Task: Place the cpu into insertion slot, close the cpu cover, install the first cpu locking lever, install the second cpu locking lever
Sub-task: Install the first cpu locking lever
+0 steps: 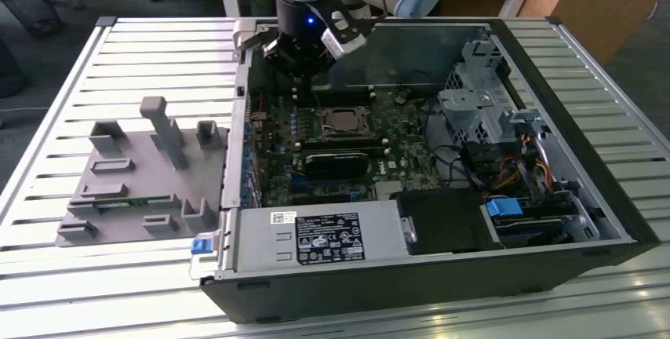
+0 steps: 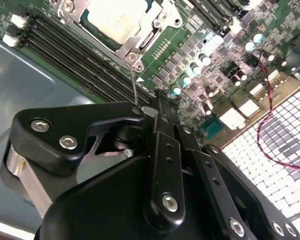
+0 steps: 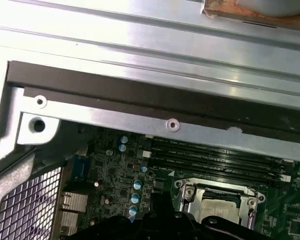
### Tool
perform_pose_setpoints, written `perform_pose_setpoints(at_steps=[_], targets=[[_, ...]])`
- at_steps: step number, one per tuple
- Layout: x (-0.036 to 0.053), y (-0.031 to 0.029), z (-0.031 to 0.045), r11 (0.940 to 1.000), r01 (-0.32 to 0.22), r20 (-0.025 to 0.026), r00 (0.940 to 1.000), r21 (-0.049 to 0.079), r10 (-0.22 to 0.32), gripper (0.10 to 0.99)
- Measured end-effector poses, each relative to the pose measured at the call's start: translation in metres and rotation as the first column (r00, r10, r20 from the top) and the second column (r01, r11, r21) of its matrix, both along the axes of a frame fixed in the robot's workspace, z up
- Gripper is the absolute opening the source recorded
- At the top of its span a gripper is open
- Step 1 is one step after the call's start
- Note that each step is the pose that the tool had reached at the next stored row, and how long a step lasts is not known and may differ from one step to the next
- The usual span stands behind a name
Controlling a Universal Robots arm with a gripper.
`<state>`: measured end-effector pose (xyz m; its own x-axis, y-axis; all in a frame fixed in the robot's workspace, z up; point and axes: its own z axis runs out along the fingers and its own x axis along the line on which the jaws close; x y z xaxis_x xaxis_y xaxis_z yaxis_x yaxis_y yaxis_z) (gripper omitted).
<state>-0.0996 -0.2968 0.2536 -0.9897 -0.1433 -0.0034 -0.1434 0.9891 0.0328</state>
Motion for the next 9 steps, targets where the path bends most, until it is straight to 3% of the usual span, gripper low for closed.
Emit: perform_pose_setpoints(at_steps=[9], targets=[[0.0099,0.003,-0.0011,0.9994,0.034,0.0,0.9994,0.0,-0.034,0.106]])
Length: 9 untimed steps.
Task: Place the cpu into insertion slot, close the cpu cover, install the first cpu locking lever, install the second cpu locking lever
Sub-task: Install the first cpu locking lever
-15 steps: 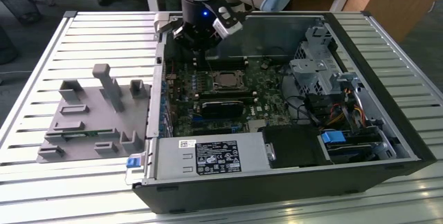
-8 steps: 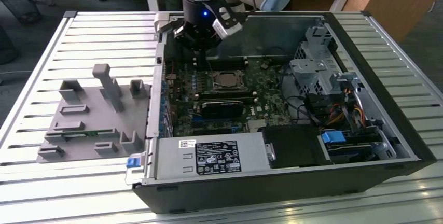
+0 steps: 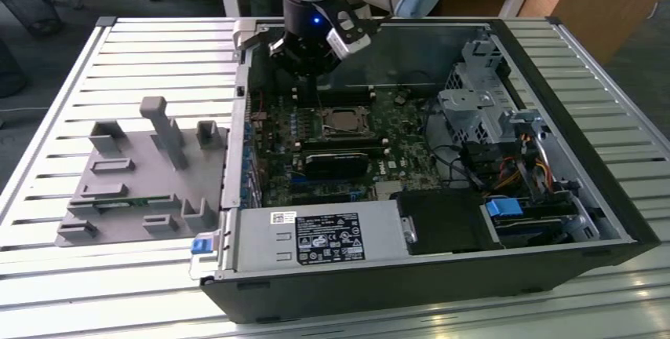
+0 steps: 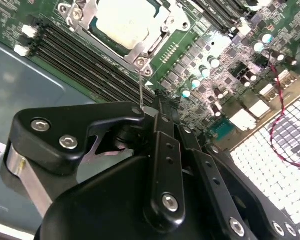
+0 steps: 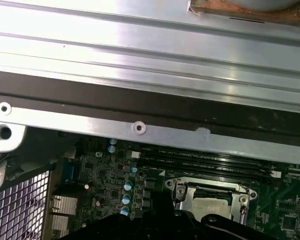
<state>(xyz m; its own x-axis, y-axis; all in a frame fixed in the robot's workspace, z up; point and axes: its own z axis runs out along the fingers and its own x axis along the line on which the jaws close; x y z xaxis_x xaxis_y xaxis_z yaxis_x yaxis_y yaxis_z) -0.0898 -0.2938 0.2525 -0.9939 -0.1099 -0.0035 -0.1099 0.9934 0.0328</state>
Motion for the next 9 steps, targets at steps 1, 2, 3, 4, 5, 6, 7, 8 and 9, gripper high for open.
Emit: perform_pose_setpoints(at_steps=[1,2,3,4,5,6,7,8,9], targets=[[0.001,0.0005,-0.0001,1.0,0.005,0.0001,1.0,0.0,-0.005,0.106],[0.002,0.0009,-0.0002,1.0,0.009,0.0,1.0,0.0,-0.009,0.106],[0.003,0.0014,-0.0004,0.9999,0.014,0.0001,0.9999,0.0,-0.014,0.106],[0.0042,0.0018,-0.0005,0.9998,0.018,0.0001,0.9998,0.0,-0.018,0.106],[0.0059,0.0022,-0.0006,0.9998,0.021,0.0001,0.9998,0.0,-0.021,0.106],[0.0079,0.0025,-0.0008,0.9997,0.023,0.0001,0.9997,0.0,-0.023,0.106],[0.0101,0.0028,-0.0009,0.9997,0.025,0.0001,0.9997,0.0,-0.025,0.106],[0.0126,0.0031,-0.0011,0.9997,0.026,0.0001,0.9997,0.0,-0.026,0.106],[0.0153,0.0034,-0.0012,0.9996,0.027,0.0,0.9996,0.0,-0.027,0.106]])
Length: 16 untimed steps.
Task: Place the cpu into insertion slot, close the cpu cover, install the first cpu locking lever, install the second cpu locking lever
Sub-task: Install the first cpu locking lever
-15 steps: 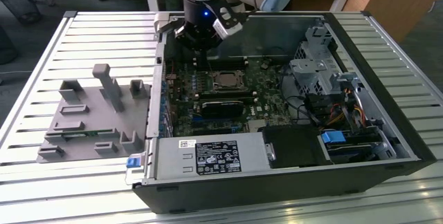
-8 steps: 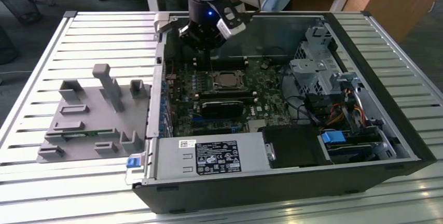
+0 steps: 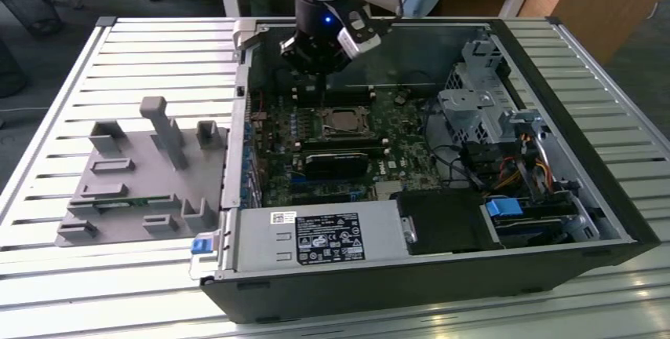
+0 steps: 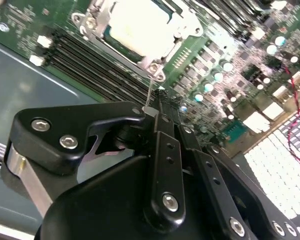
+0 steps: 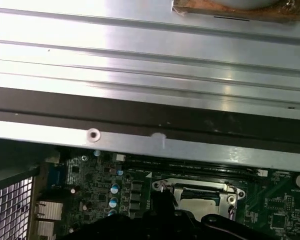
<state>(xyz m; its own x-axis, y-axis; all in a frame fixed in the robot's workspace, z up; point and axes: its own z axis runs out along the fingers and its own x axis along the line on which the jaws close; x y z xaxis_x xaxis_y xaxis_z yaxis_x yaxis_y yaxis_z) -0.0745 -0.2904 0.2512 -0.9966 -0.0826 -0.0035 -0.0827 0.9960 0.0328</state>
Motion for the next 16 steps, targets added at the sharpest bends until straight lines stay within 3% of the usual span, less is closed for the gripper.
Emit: perform_pose_setpoints(at_steps=[7,11,14,16], targets=[[0.0177,0.0024,-0.0013,0.9999,0.01,0.0001,0.9999,0.0,-0.01,0.106],[0.0192,0.0024,-0.0017,0.9998,0.02,0.0002,0.9998,0.001,-0.02,0.106],[0.0193,0.0025,-0.0035,0.9993,0.034,0.0002,0.9994,0.017,-0.034,0.106],[0.0204,0.0025,-0.0048,0.999,0.041,0.0001,0.9992,0.018,-0.041,0.106]])
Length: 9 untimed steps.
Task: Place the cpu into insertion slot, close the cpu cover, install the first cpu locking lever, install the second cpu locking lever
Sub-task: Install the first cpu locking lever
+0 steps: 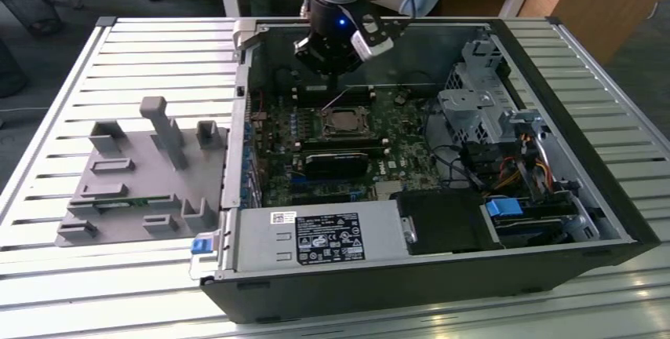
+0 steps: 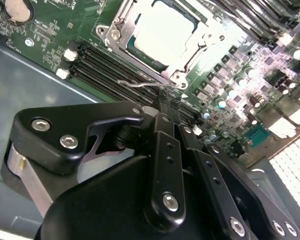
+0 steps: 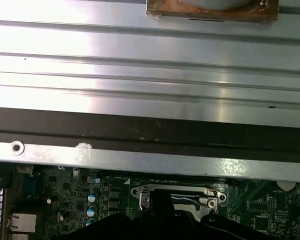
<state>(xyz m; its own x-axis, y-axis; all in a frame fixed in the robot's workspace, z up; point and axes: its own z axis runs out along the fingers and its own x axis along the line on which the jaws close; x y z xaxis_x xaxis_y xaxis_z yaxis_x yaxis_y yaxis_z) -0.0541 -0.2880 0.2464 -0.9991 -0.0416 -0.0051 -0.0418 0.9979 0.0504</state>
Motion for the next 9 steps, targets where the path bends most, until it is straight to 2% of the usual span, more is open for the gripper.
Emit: perform_pose_setpoints(at_steps=[5,9], targets=[[0.0074,0.0007,-0.0043,1.0,0.0,0.0001,1.0,0.0,0.0,0.106],[0.0089,0.0016,-0.0097,1.0,0.001,0.0,1.0,0.0,-0.001,0.106]])
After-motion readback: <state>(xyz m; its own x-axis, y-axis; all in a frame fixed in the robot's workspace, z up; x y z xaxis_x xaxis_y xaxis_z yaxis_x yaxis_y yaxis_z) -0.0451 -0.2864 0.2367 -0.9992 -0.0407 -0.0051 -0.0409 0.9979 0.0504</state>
